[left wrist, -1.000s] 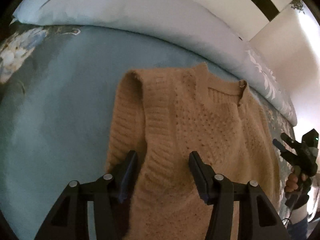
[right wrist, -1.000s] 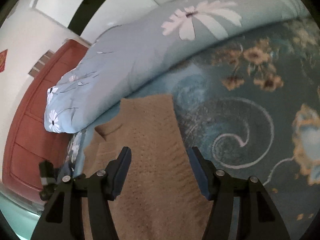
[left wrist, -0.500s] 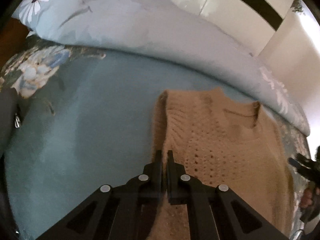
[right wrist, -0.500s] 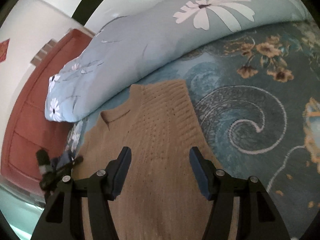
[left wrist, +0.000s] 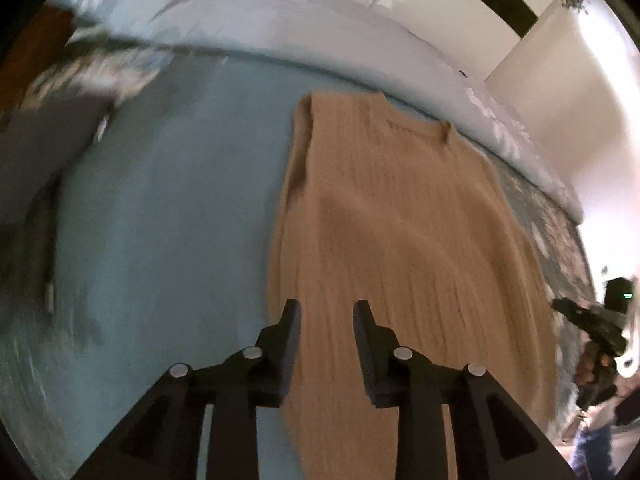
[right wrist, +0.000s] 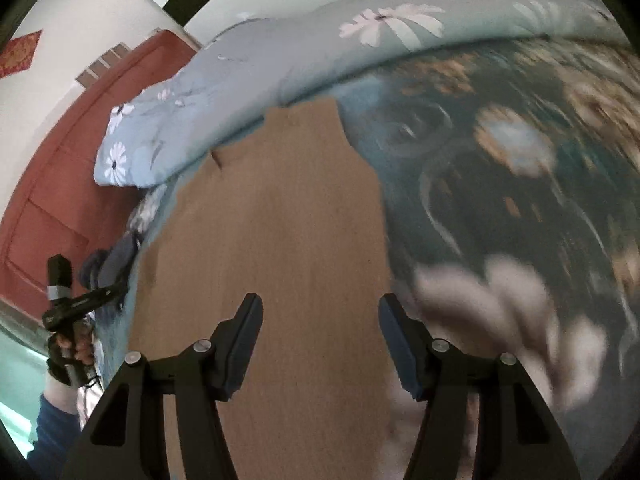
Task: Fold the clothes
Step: 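Lay the sweater flat on the sheet with both grippers and release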
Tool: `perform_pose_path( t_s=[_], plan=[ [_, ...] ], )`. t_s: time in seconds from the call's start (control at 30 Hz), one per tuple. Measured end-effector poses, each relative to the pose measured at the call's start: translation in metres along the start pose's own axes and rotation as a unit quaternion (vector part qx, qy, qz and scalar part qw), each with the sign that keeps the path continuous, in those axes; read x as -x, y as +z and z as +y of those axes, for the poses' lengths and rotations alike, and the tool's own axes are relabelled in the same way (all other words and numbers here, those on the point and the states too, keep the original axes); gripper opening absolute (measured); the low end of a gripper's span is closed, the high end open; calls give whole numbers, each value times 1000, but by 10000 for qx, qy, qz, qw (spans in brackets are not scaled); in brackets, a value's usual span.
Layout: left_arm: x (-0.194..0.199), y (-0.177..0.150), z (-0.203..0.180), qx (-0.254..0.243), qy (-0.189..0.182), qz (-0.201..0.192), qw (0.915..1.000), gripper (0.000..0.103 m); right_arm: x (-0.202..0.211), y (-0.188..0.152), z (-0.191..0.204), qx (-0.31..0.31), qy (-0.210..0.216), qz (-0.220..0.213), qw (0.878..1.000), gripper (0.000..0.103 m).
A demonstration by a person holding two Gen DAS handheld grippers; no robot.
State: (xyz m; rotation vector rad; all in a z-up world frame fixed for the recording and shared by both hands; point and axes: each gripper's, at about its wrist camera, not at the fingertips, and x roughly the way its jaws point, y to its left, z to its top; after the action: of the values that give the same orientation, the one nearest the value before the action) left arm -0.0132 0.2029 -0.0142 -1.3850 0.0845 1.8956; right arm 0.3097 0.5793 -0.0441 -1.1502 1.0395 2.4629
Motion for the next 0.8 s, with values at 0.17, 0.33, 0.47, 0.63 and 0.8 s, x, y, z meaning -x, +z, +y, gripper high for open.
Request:
perform_pose_path(
  t_s=[0.17, 0.33, 0.47, 0.63, 0.8],
  plan=[
    [14, -68, 3, 236, -163, 57, 9996, 34, 20, -60, -14, -211, 68, 108, 9997, 62],
    [29, -132, 6, 457, -331, 87, 9984, 34, 33, -96, -5, -247, 350, 207, 9989, 62],
    [32, -144, -2, 475, -410, -91, 9980, 32, 36, -110, 1, -132, 287, 157, 9994, 62],
    [40, -140, -6, 354, -367, -272, 9983, 32, 41, -112, 2, -14, 153, 67, 9999, 58],
    [50, -85, -11, -118, -63, -500, 9987, 39, 52, -71, 11, 421, -190, -322, 9984, 60]
  ],
)
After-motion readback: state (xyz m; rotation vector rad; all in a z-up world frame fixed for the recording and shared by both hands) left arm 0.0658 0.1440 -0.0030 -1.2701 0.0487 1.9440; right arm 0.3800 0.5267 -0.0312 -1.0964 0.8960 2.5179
